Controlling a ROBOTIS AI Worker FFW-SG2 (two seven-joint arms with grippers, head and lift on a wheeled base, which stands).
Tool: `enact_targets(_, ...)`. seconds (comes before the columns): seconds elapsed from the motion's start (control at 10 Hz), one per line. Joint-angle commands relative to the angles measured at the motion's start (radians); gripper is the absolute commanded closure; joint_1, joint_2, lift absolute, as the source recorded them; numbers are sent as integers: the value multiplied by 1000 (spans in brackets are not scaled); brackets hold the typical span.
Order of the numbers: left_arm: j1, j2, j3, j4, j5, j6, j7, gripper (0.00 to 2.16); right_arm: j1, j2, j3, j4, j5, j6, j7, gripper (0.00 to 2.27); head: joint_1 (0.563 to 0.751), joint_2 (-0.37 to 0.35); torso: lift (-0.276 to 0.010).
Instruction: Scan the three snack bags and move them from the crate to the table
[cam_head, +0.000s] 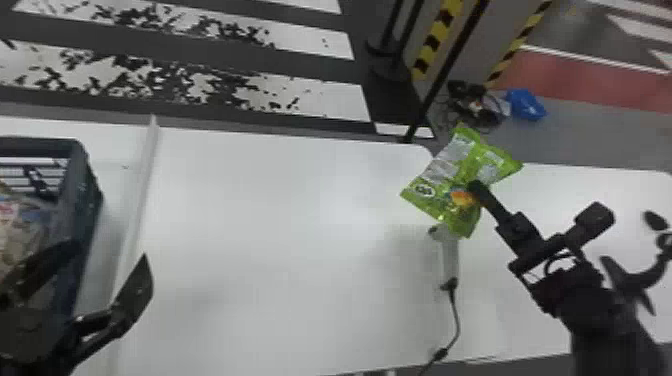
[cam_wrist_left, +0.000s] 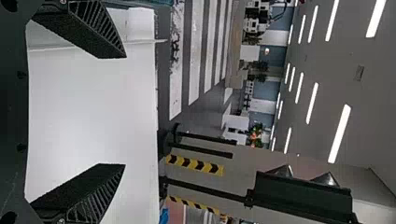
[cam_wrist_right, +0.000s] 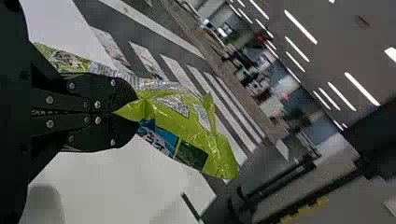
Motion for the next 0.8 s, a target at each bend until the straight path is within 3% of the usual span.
enact_targets(0.0, -1, 1, 1, 20, -2, -13, 0, 29, -39, -16, -51, 151, -98, -201, -132, 2165, 695, -350, -62)
enact_targets(0.2, -4, 1, 1, 30, -8, -28, 0, 29, -67, -59, -58, 352, -248, -437, -339, 2165, 695, -350, -62)
enact_targets(0.4, -14, 1, 2, 33, -7, -28, 0, 29, -71, -61, -28, 418, -205, -474, -465, 2155, 695, -350, -62)
enact_targets(0.5, -18, 1, -1, 32, -7, -28, -3, 29, -83, -64, 4, 442, -161, -459, -471, 2142, 695, -350, -62)
enact_targets(0.6, -20, 1, -7, 32, -7, -28, -3, 29, -109, -64, 25, 474, -93, -425, -489, 1905, 695, -350, -62)
enact_targets(0.7, -20, 2, -10, 32, -7, -28, -3, 29, -114, -64, 58, 481, -66, -425, -489, 1285, 695, -350, -62)
